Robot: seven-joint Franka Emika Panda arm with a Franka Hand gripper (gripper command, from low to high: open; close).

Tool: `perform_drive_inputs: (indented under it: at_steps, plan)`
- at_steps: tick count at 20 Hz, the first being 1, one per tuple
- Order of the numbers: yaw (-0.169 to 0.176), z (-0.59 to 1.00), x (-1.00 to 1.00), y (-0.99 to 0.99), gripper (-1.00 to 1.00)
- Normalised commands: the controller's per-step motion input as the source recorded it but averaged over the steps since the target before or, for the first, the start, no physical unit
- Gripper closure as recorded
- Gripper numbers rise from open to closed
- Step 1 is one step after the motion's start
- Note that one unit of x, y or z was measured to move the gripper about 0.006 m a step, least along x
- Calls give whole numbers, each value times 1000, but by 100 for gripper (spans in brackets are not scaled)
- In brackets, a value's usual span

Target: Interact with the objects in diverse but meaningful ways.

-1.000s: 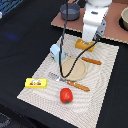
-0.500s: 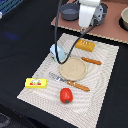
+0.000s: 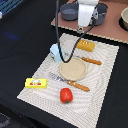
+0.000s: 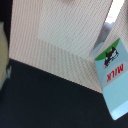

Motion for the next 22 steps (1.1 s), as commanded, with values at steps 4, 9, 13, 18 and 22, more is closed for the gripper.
perform_drive_inputs:
  at_steps: [4,9,13,18,22]
  plan:
    - [62,0,-664,-479,-100]
    - [48,-4,-621,-577,-100]
    - [41,-9,-584,-636,-100]
    - [41,-14,-550,-673,-100]
    - [42,-56,-562,-661,-100]
